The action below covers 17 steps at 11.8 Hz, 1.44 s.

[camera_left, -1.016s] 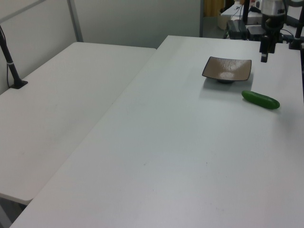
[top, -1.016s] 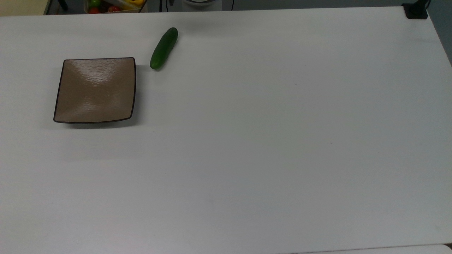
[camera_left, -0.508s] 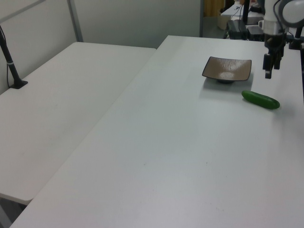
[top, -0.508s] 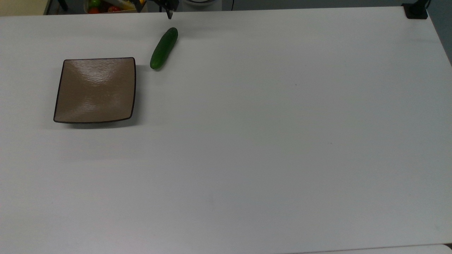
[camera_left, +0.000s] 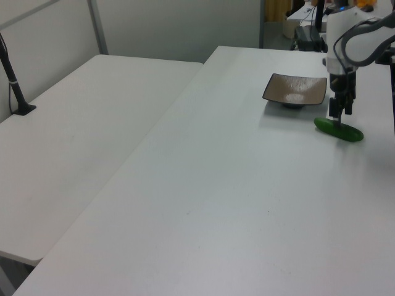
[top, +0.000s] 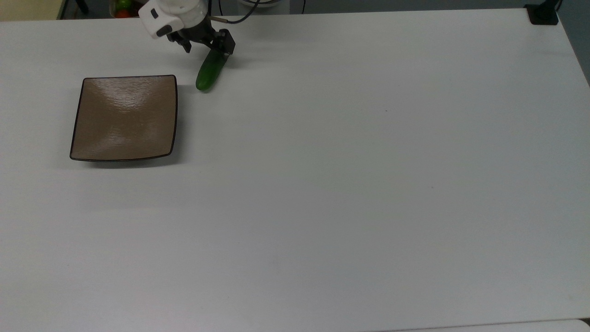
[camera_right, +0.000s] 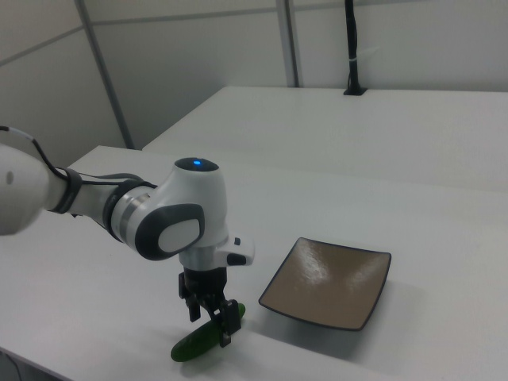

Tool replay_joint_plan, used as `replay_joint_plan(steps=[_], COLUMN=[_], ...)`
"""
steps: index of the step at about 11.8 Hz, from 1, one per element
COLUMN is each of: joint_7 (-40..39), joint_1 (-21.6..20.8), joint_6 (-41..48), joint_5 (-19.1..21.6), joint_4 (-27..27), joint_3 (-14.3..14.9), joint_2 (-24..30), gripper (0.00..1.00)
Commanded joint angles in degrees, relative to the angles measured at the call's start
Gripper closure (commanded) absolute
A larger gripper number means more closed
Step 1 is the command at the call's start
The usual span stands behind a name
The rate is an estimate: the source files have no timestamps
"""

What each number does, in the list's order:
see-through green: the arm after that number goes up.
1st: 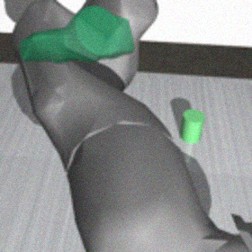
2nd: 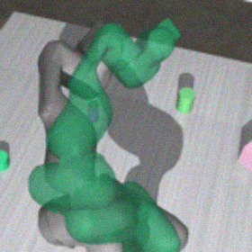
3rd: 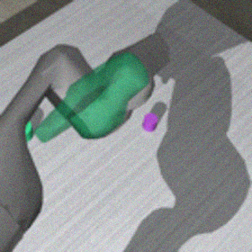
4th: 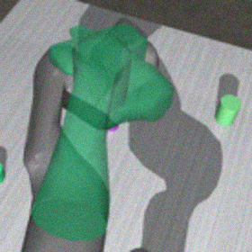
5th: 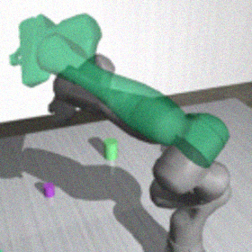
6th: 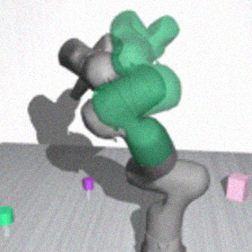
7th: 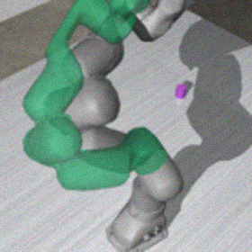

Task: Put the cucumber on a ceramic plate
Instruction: 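Close the gripper around the middle of the cucumber, then lift the cucumber and carry it over the brown plate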

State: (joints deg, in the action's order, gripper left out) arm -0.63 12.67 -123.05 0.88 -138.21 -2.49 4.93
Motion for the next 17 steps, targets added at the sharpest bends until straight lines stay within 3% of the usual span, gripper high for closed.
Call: replay_joint_plan(steps=[1,2,3,5,7,10,12,15,17], joint_7=[0.3,0.3,0.3,0.3,0.2,-0.1,-0.7,-0.9,-1.1], joint_1=[-0.2,-0.2,-0.1,-0.1,-0.1,-0.1,-0.2,0.9,4.6], joint_6=[-2.2,-2.2,-2.3,-2.3,-1.8,4.7,8.5,7.6,7.5], joint_5=[0.4,0.4,0.4,0.4,0.4,0.4,0.3,1.3,4.2], joint_4=[0.6,0.7,0.7,1.0,1.3,5.4,11.2,20.4,25.6], joint_3=[-0.9,-1.8,-2.0,-2.0,-2.1,-2.1,-2.1,-1.5,-1.5], joint_2=[-3.1,-3.7,-3.7,-3.7,-3.5,-1.3,0.2,-1.7,-5.5], gripper=[0.00,0.16,0.42,0.68,0.76,0.76,0.76,0.73,0.71])
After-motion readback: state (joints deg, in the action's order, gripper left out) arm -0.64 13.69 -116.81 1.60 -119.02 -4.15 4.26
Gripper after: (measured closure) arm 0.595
